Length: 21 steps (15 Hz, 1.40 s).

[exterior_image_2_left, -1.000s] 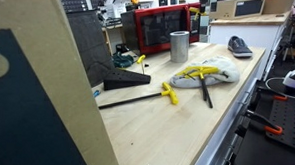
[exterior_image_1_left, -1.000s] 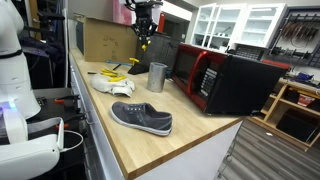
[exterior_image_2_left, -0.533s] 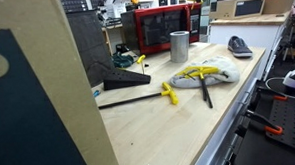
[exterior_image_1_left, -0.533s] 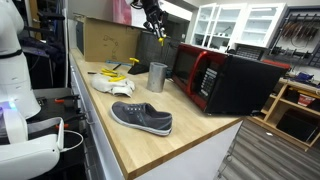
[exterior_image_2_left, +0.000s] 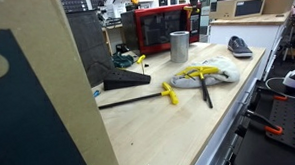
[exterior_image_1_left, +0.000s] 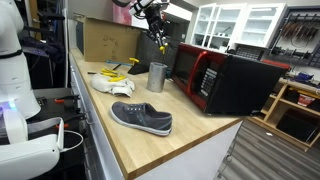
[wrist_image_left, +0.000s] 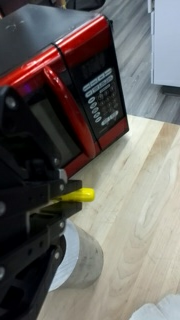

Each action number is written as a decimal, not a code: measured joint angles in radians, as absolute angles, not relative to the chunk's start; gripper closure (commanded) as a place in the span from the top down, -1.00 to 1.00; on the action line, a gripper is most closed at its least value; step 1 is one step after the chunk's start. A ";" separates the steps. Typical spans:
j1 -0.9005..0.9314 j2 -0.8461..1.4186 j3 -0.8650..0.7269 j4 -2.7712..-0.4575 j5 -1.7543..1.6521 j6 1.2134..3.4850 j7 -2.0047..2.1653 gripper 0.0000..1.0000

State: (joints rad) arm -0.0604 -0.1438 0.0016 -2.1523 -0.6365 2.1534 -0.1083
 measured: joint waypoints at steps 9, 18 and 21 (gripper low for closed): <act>-0.035 -0.089 0.002 -2.106 -0.432 2.158 -0.138 -0.92; -0.023 -0.002 0.001 -2.058 -0.468 2.047 -0.177 -0.92; -0.023 0.026 0.001 -2.035 -0.498 2.030 -0.177 -0.92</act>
